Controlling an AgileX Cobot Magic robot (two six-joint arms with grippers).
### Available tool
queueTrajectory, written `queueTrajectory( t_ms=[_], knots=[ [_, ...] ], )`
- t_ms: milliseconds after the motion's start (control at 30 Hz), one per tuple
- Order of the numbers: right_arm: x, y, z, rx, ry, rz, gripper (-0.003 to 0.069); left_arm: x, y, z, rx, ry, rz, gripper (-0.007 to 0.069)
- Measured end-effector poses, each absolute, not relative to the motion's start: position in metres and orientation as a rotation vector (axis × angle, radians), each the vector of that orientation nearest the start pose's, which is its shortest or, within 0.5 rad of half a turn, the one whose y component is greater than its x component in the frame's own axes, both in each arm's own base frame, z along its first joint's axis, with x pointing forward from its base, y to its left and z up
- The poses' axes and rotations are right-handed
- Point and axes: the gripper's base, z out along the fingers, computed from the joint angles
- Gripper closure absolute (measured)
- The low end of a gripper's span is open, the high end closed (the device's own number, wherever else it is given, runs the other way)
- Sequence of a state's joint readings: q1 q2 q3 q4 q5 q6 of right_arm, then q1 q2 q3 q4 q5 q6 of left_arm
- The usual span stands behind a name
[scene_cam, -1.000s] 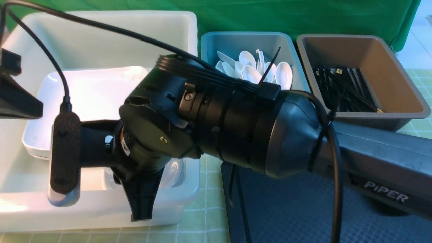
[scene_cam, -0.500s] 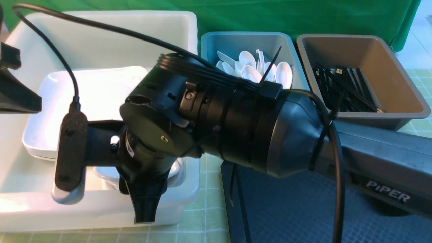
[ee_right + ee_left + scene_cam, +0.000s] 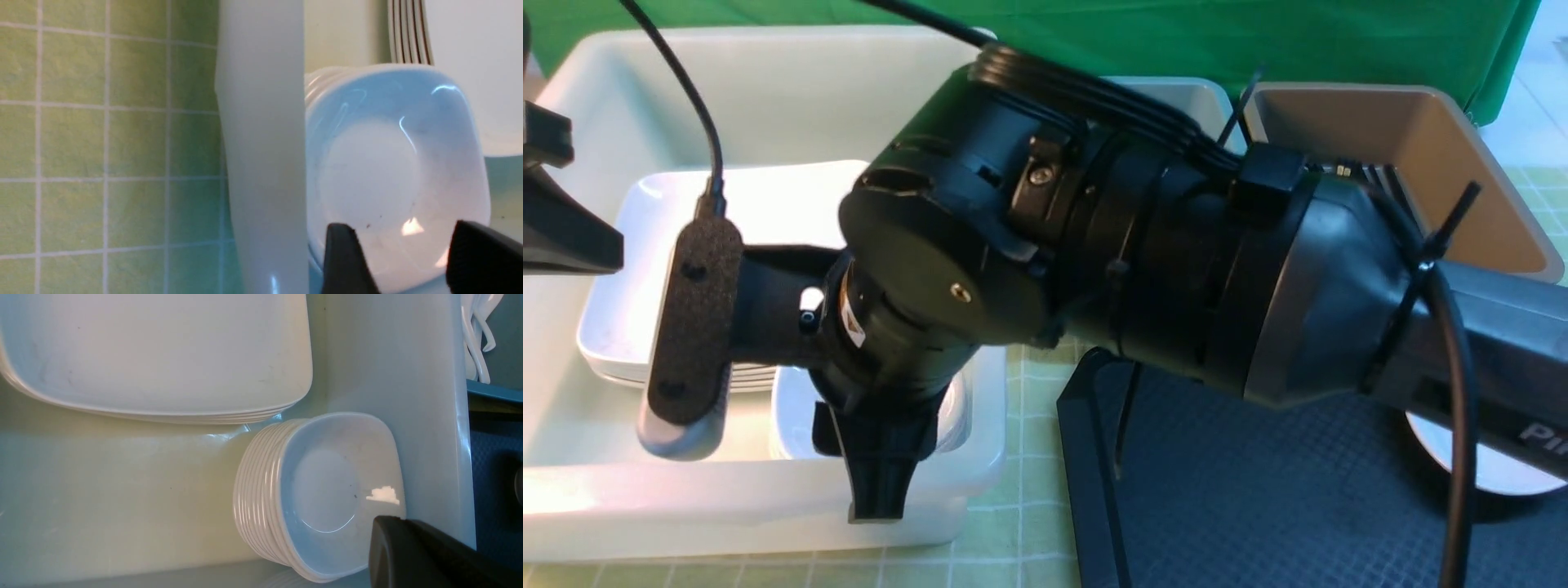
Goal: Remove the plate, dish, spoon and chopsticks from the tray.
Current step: Use the right arm to put the small plate into the large storage box on the left, then use the right arm to grab a small plate from the dinner plate
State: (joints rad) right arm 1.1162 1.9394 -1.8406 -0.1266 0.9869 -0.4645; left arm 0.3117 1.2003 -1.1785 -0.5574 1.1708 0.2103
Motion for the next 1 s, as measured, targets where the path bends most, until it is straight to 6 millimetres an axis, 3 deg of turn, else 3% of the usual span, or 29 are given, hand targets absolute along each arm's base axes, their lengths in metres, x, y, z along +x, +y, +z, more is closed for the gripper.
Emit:
queueTrajectory(
  t_ms=[167, 267, 433, 500, 567, 600, 667, 700, 733, 833, 867, 900, 1000],
  knots=[
    [0.197, 0.381, 0.325, -1.861, 1.785, 0.079, 0.0195, 0.225, 0.026, 0.370, -0.249, 2.494, -0.550, 0.0636],
    [0.194, 0.374, 0.337, -1.853, 1.783, 0.079, 0.0186, 0.225, 0.026, 0.370, -0.249, 2.493, -0.551, 0.0636],
    [0.185, 0.343, 0.374, -1.765, 1.841, 0.031, 0.0200, 0.225, 0.026, 0.370, -0.250, 2.493, -0.552, 0.0636],
    [0.184, 0.327, 0.390, -1.671, 1.884, -0.021, 0.0261, 0.225, 0.026, 0.370, -0.250, 2.493, -0.552, 0.0636],
    [0.183, 0.310, 0.404, -1.580, 1.902, -0.066, 0.0370, 0.225, 0.026, 0.370, -0.250, 2.494, -0.553, 0.0636],
    [0.183, 0.294, 0.416, -1.514, 1.907, -0.087, 0.0480, 0.225, 0.026, 0.370, -0.249, 2.494, -0.552, 0.0636],
    [0.184, 0.264, 0.431, -1.396, 1.944, -0.090, 0.0599, 0.225, 0.026, 0.370, -0.248, 2.499, -0.554, 0.0636],
    [0.188, 0.254, 0.433, -1.347, 1.970, -0.094, 0.0619, 0.225, 0.026, 0.370, -0.247, 2.501, -0.552, 0.0636],
    [0.193, 0.230, 0.437, -1.252, 2.022, -0.104, 0.0637, 0.224, 0.026, 0.369, -0.246, 2.504, -0.553, 0.0636],
    [0.207, 0.177, 0.431, -1.035, 2.163, -0.155, 0.0649, 0.224, 0.026, 0.369, -0.245, 2.508, -0.550, 0.0636],
    [0.212, 0.154, 0.418, -0.953, 2.251, -0.186, 0.0650, 0.224, 0.026, 0.369, -0.244, 2.509, -0.551, 0.0636],
    [0.215, 0.148, 0.412, -0.931, 2.282, -0.201, 0.0650, 0.224, 0.026, 0.369, -0.244, 2.509, -0.551, 0.0636],
    [0.231, 0.102, 0.358, -0.756, 2.527, -0.242, 0.0647, 0.224, 0.026, 0.369, -0.244, 2.510, -0.550, 0.0636]
  ],
)
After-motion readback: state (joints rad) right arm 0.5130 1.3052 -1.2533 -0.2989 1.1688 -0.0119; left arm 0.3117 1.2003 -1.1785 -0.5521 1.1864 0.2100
